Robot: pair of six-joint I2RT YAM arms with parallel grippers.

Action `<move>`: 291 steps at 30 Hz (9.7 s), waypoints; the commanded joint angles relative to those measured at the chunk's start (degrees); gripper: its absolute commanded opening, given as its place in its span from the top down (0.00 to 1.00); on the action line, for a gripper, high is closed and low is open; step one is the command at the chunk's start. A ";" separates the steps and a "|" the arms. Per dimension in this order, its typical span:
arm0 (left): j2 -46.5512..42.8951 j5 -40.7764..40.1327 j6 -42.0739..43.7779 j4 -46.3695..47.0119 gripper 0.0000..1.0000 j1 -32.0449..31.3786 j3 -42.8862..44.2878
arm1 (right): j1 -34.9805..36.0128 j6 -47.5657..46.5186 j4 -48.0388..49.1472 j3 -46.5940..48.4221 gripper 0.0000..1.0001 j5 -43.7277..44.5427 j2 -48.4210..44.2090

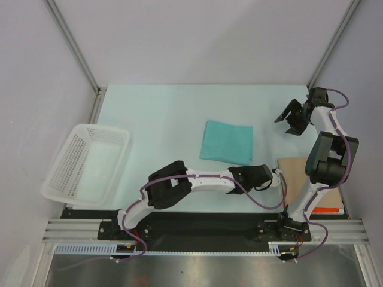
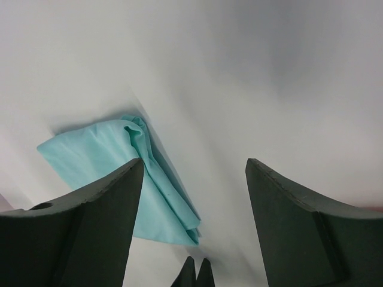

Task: Fold and stack the t-shirts
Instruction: Neatly place the folded tshirt to the corner

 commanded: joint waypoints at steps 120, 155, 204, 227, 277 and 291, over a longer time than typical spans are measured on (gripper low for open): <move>-15.01 8.51 -4.87 -2.01 0.99 12.43 -0.91 | 13.64 20.13 31.19 -11.37 0.33 -26.14 16.44; -74.41 19.23 -39.85 -24.06 0.38 18.41 -27.97 | 21.99 19.60 5.54 -32.88 1.00 19.63 -33.80; -78.20 44.72 -34.22 -12.64 0.39 33.78 -42.13 | -0.07 27.43 -12.05 -10.84 1.00 31.43 -45.61; -78.03 46.74 -34.05 -12.55 0.39 35.10 -42.39 | -8.86 33.48 -7.22 -23.22 1.00 25.37 -52.99; -77.06 49.55 -34.57 -10.88 0.39 36.77 -43.62 | -15.52 40.18 -5.55 -24.09 1.00 18.69 -52.89; -76.62 50.26 -34.84 -10.35 0.39 36.78 -44.24 | -24.85 32.27 -10.90 -28.85 1.00 14.12 -54.66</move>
